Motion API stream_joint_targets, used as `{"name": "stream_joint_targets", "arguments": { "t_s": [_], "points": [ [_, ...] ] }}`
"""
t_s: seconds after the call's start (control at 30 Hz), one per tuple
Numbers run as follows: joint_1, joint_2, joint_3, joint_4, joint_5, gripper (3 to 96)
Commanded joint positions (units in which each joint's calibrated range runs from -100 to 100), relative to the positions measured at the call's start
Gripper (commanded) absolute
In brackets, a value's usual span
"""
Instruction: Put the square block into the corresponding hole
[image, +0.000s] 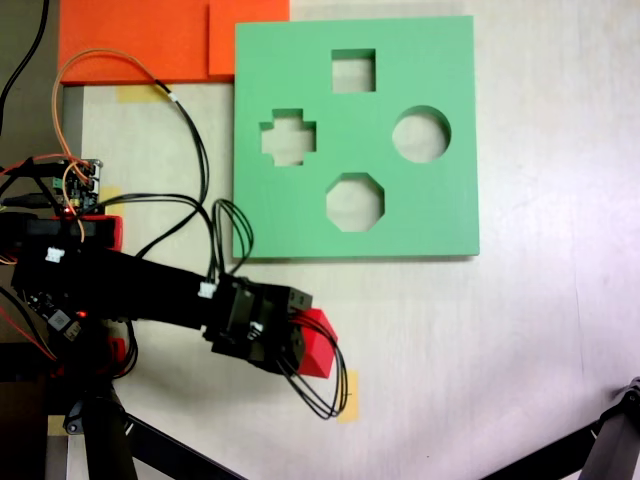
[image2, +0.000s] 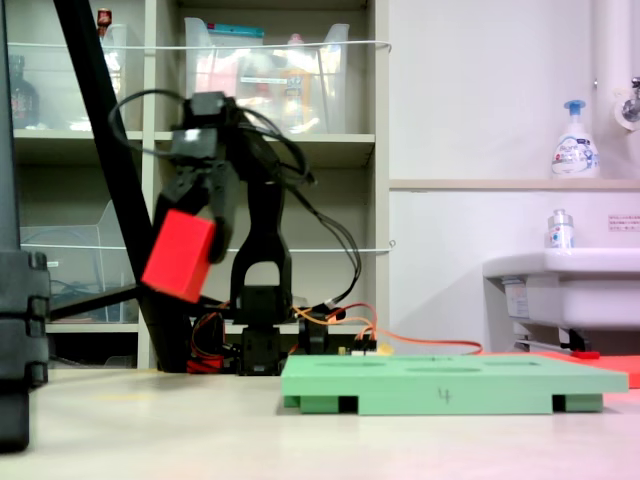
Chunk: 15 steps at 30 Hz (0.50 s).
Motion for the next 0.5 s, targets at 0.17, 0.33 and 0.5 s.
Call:
{"name": "stream_joint_targets", "arguments": {
  "t_s": [0.17,0.33,0.5],
  "points": [
    [10.35,-1.98,11.74,-1.86,8.84,20.3],
    [15.87,7.1,22.71,-1.86,11.77,20.4],
    [20.32,19.95,37.56,-1.86,13.24,20.5]
  ]
}}
